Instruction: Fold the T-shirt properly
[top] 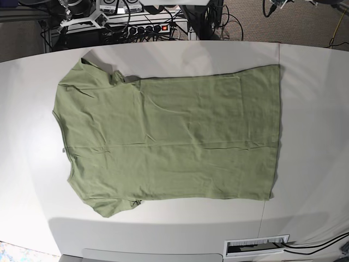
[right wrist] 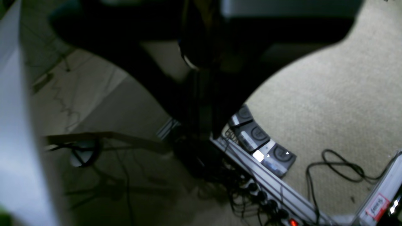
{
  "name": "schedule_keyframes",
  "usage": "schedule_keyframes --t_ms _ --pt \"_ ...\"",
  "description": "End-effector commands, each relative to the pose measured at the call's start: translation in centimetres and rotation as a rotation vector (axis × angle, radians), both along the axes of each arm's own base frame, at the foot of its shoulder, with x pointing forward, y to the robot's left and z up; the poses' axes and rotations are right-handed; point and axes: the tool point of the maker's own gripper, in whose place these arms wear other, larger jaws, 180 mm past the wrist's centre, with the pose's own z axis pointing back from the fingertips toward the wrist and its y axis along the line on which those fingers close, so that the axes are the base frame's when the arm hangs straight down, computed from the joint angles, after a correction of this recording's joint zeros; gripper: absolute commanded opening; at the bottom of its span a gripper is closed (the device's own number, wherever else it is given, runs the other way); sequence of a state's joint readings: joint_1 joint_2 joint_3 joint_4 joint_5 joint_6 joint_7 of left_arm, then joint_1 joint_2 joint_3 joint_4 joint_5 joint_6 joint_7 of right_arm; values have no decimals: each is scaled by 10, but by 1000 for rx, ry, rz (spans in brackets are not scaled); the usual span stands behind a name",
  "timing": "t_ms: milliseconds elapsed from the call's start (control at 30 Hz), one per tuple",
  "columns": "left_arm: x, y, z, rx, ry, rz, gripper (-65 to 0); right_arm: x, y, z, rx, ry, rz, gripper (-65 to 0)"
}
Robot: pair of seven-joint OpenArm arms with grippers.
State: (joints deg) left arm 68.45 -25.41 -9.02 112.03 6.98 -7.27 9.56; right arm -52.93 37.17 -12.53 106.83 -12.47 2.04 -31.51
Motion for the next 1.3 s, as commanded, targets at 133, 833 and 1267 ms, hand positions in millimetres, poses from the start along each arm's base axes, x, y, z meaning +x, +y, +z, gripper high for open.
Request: schedule_keyframes --t_ms 133,833,1267 --pt "25 -11 27 36 -89 -87 -650 22 9 25 -36 -77 62 -650" --pt "114 -41 93 55 -371 -186 -650 70 26 87 -121 -260 106 -650" --pt "138 -40 81 100 -389 -361 -650 90 2 101 -227 -308 106 -650"
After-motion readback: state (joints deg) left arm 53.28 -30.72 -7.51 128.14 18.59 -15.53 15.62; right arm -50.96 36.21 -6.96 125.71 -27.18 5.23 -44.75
